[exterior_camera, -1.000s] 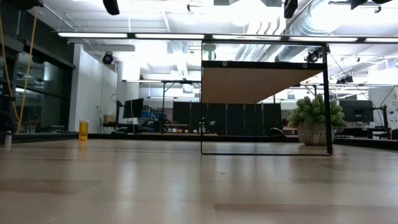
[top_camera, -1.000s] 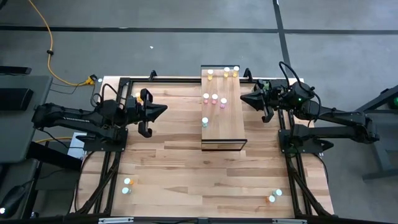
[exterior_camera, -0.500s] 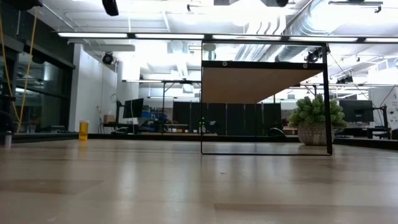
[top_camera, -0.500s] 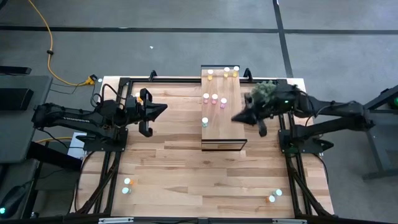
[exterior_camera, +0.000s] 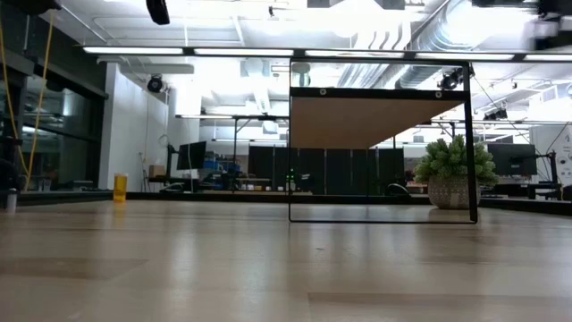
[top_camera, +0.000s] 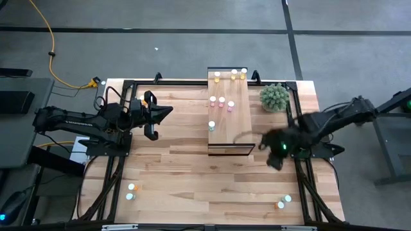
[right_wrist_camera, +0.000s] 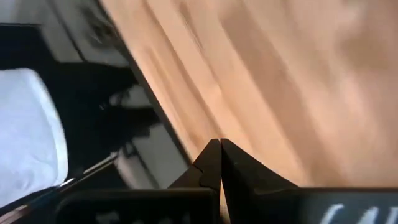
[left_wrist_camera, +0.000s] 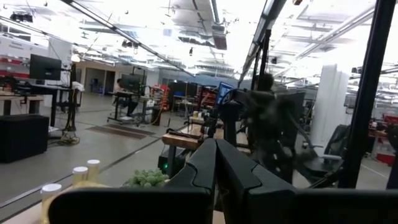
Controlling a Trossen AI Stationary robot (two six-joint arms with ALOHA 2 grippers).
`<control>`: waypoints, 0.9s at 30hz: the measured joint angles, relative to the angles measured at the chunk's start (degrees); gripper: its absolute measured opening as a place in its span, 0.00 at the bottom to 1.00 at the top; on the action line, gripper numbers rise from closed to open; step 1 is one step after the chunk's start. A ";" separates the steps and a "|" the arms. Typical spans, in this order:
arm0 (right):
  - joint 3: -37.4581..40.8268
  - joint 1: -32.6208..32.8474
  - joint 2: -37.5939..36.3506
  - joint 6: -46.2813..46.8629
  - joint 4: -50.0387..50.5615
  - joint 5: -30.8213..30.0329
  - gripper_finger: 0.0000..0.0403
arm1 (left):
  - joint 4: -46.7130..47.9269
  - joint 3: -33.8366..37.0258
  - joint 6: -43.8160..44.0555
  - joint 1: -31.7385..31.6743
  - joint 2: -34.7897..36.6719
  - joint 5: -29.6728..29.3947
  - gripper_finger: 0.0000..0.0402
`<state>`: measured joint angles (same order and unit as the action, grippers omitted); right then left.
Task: Pick and place medicine bottles onto shelf by color
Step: Put the right blue pill bottle on the shelf aligned with the other blue pill bottle
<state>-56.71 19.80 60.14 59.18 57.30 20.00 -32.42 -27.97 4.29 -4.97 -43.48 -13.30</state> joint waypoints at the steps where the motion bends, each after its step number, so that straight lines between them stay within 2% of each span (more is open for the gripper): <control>1: 1.61 3.03 0.10 5.21 -0.38 0.10 0.00 | 0.08 0.00 0.00 0.00 0.00 0.00 0.00; 7: 8.07 19.90 0.13 32.63 -11.74 -0.50 0.00 | 0.05 0.00 0.00 0.00 0.00 -0.20 0.00; 9: 9.15 24.16 0.13 40.87 -15.83 -2.36 0.00 | 0.06 0.00 -0.02 0.00 0.00 -0.62 0.00; 13: 9.75 32.14 0.61 54.51 -16.00 -8.37 0.00 | 0.06 0.00 -0.02 -0.04 0.00 -0.87 0.00; 18: 9.75 37.27 1.41 62.02 -16.04 -13.08 0.00 | 0.04 0.00 -0.02 -0.06 0.00 -1.37 0.00; 21: 9.75 38.71 2.65 62.48 -17.05 -14.86 0.00 | 0.04 0.00 0.00 -0.24 0.00 -1.49 0.00; 24: 9.75 39.34 4.81 63.64 -17.13 -14.24 0.01 | 0.02 0.00 0.00 -0.26 0.00 -1.49 0.00; 27: 9.75 39.83 7.17 65.41 -17.99 -12.25 0.06 | 0.02 0.00 0.00 -0.26 0.00 -1.49 0.00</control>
<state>-46.96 59.63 67.31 124.60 39.32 7.75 -32.40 -27.97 4.29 -5.23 -43.48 -14.79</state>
